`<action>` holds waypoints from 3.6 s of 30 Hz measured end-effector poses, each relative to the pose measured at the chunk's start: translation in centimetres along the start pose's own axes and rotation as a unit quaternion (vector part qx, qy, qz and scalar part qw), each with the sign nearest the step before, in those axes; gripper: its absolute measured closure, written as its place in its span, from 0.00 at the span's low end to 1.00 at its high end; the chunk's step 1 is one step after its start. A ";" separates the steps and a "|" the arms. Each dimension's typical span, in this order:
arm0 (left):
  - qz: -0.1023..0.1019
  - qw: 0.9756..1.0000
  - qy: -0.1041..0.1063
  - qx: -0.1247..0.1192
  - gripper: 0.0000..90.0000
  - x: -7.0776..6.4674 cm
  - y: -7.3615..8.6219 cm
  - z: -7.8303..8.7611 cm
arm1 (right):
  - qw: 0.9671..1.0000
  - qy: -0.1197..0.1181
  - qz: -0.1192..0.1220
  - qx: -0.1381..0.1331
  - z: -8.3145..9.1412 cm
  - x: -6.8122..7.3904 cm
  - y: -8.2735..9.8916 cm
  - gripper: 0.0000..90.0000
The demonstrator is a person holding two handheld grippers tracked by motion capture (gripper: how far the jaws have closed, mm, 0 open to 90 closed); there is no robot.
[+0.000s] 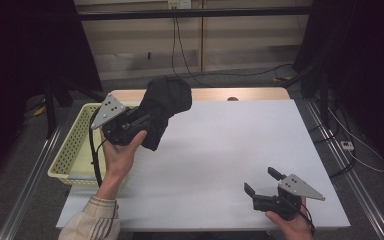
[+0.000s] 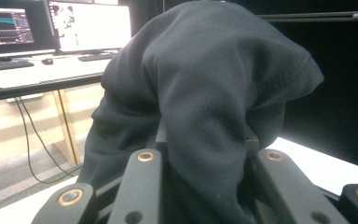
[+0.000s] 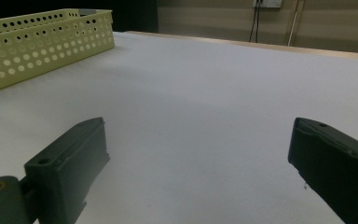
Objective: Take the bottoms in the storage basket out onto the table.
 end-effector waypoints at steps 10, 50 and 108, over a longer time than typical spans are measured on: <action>0.008 1.000 0.017 0.003 0.80 -0.8 -0.1 -1.7 | 1.000 0.002 -0.002 0.002 -0.2 -0.1 0.1 0.05; 0.021 0.995 0.067 0.067 0.80 -4.4 4.1 -4.8 | 1.000 -0.001 -0.002 0.003 -0.1 0.1 0.1 0.05; 0.008 0.978 0.039 0.207 0.78 -2.6 12.0 -7.3 | 1.000 -0.003 -0.001 0.008 -0.1 0.1 0.2 0.05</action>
Point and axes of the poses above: each handheld gripper's, and its own axes: z roughly backward along the jaws, y roughly out of its underside, x roughly to its left, the point moved 6 cm from there along -z, roughly forward along the jaws, and after that the axes turned 10 degrees about -x, right-handed, at the moved point
